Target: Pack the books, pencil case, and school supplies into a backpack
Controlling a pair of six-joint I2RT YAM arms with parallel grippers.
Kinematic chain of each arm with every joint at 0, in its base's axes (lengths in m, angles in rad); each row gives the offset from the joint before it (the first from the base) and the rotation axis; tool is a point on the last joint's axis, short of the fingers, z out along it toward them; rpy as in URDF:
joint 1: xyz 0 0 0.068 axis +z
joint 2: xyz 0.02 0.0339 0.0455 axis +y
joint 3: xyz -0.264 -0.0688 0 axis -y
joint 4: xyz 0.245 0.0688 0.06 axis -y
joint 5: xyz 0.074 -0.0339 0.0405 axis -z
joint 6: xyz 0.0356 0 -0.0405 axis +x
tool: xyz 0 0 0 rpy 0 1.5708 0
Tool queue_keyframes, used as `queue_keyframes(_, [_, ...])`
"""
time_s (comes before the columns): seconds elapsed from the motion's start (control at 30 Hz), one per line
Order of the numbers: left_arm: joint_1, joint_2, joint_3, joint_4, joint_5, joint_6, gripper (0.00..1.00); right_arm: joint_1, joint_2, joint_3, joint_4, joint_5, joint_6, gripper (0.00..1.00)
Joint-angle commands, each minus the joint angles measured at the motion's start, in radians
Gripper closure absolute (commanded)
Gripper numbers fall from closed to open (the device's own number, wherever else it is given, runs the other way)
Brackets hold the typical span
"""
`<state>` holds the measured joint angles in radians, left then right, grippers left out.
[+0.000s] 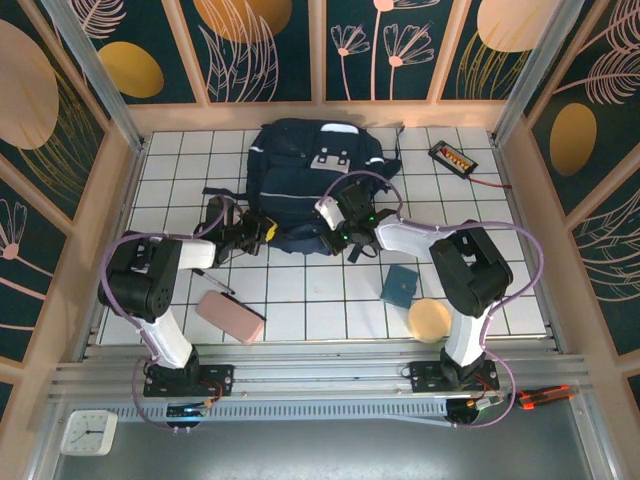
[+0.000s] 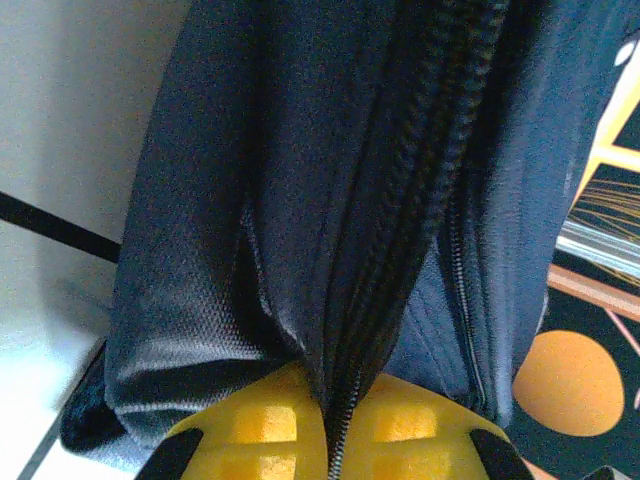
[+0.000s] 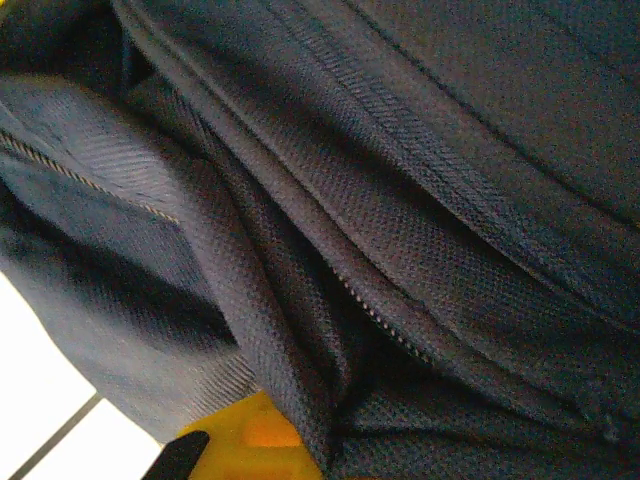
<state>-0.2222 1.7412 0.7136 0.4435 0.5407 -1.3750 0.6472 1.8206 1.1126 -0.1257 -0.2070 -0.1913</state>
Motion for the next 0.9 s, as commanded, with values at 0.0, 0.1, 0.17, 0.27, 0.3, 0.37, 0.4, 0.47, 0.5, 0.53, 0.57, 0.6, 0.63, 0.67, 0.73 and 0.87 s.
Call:
queue_keyframes(0.0, [0.053, -0.082, 0.022, -0.161, -0.038, 0.135, 1.0, -0.058, -0.053, -0.013, -0.033, -0.065, 0.047, 1.0])
queue_keyframes(0.1, [0.102, -0.109, 0.025, -0.207, -0.024, 0.19, 1.0, -0.094, -0.045, 0.005, -0.066, -0.079, 0.052, 1.0])
queue_keyframes(0.17, [0.121, -0.115, 0.044, -0.241, -0.013, 0.222, 1.0, -0.139, -0.035, 0.03, -0.091, -0.097, 0.055, 1.0])
queue_keyframes(0.27, [0.126, -0.117, 0.077, -0.26, -0.001, 0.237, 1.0, -0.163, -0.034, 0.05, -0.108, -0.132, 0.065, 1.0])
queue_keyframes(0.3, [0.126, -0.114, 0.083, -0.249, 0.012, 0.231, 1.0, -0.167, -0.033, 0.059, -0.116, -0.164, 0.071, 1.0])
queue_keyframes(0.37, [0.124, -0.108, 0.098, -0.226, 0.045, 0.208, 1.0, -0.17, -0.025, 0.08, -0.139, -0.285, 0.1, 0.84])
queue_keyframes(0.4, [0.124, -0.108, 0.103, -0.218, 0.056, 0.197, 1.0, -0.164, -0.027, 0.079, -0.137, -0.333, 0.12, 0.75])
queue_keyframes(0.47, [0.124, -0.123, 0.121, -0.222, 0.074, 0.185, 1.0, -0.135, -0.041, 0.066, -0.105, -0.412, 0.181, 0.6])
queue_keyframes(0.5, [0.123, -0.131, 0.13, -0.228, 0.084, 0.185, 1.0, -0.116, -0.043, 0.061, -0.089, -0.434, 0.207, 0.55])
queue_keyframes(0.53, [0.124, -0.142, 0.142, -0.243, 0.089, 0.186, 1.0, -0.106, -0.043, 0.056, -0.068, -0.452, 0.249, 0.5])
queue_keyframes(0.57, [0.124, -0.152, 0.153, -0.258, 0.091, 0.191, 1.0, -0.071, -0.038, 0.052, -0.041, -0.465, 0.286, 0.47])
queue_keyframes(0.6, [0.124, -0.161, 0.159, -0.269, 0.092, 0.194, 1.0, -0.051, -0.028, 0.049, -0.023, -0.472, 0.313, 0.42])
queue_keyframes(0.63, [0.124, -0.167, 0.162, -0.274, 0.096, 0.193, 1.0, -0.034, -0.008, 0.053, -0.004, -0.479, 0.332, 0.39])
queue_keyframes(0.67, [0.124, -0.169, 0.161, -0.271, 0.099, 0.187, 1.0, -0.023, 0.013, 0.061, 0.001, -0.477, 0.345, 0.39])
queue_keyframes(0.73, [0.124, -0.168, 0.156, -0.256, 0.108, 0.174, 1.0, -0.013, 0.058, 0.076, 0.025, -0.476, 0.375, 0.39])
queue_keyframes(0.87, [0.124, -0.164, 0.146, -0.232, 0.124, 0.154, 1.0, -0.018, 0.117, 0.116, 0.047, -0.455, 0.382, 0.38])
